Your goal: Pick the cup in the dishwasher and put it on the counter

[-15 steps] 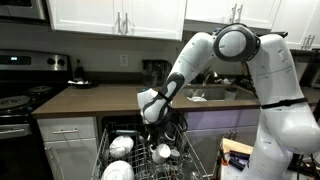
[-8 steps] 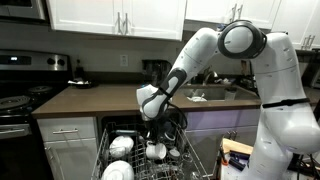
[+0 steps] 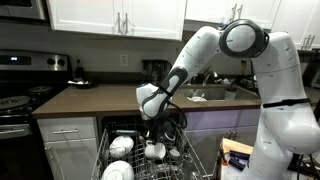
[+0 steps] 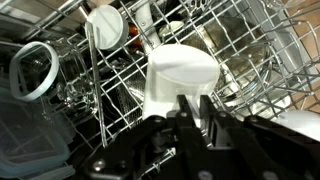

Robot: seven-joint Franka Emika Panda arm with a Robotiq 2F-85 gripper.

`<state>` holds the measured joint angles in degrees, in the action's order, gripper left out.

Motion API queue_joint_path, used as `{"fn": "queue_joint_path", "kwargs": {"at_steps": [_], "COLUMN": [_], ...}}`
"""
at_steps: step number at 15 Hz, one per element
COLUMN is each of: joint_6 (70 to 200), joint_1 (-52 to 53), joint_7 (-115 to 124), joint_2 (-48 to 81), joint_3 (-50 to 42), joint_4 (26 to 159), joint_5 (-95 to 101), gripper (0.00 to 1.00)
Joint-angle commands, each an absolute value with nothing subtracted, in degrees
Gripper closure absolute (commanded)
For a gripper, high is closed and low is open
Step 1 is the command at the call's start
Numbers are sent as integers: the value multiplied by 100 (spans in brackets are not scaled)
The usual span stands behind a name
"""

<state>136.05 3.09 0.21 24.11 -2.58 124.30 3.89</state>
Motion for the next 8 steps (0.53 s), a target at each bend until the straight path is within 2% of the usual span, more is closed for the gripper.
{"fn": "queue_joint_path", "kwargs": {"at_steps": [1,8], "joint_6": [13770,13424], "joint_1": [194,208], "joint_7": [-109,-117], "joint_2": [2191,1951], "joint_3": [-171,-101], "joint_4": [12631,12650], "joint_5": [443,377], "gripper": [94,94]}}
